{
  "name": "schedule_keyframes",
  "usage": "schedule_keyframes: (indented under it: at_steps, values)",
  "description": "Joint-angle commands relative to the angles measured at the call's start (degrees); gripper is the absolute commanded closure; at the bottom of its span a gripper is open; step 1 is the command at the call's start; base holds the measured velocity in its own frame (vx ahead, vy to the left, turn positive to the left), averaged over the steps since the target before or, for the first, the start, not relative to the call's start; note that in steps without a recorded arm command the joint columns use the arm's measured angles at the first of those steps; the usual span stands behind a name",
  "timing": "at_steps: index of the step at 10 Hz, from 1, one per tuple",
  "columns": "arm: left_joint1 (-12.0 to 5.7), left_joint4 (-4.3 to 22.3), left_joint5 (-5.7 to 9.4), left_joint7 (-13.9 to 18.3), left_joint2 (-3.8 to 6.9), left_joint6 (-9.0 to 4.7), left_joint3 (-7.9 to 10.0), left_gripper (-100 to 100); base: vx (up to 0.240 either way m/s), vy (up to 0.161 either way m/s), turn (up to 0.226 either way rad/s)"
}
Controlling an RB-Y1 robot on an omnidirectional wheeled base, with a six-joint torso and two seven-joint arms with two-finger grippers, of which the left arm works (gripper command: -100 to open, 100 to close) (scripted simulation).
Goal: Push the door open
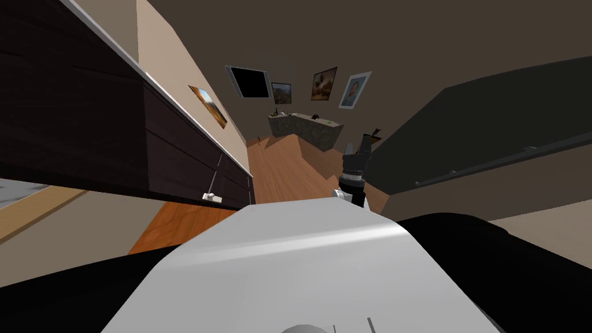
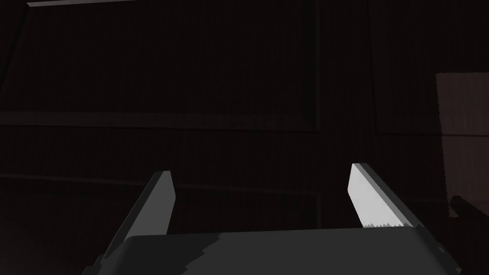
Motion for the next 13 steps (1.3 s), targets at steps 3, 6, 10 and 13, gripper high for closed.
schedule_keyframes:
  at_steps: [3, 6, 10, 13]
  values:
    - [-2.19, -0.88, 0.05, -0.84, -2.21, 0.08, 3.09, -100, 0.197, 0.058, -0.095]
    - [-3.73, -0.80, -0.10, -1.15, -3.29, 0.06, 5.11, -100, 0.184, 0.099, -0.085]
    - [-5.64, -0.72, -0.40, -1.36, -4.25, 0.14, 7.01, -100, 0.164, 0.097, -0.079]
    - [-7.02, -0.68, -0.71, -1.40, -4.48, 0.27, 7.61, -100, 0.143, 0.117, -0.077]
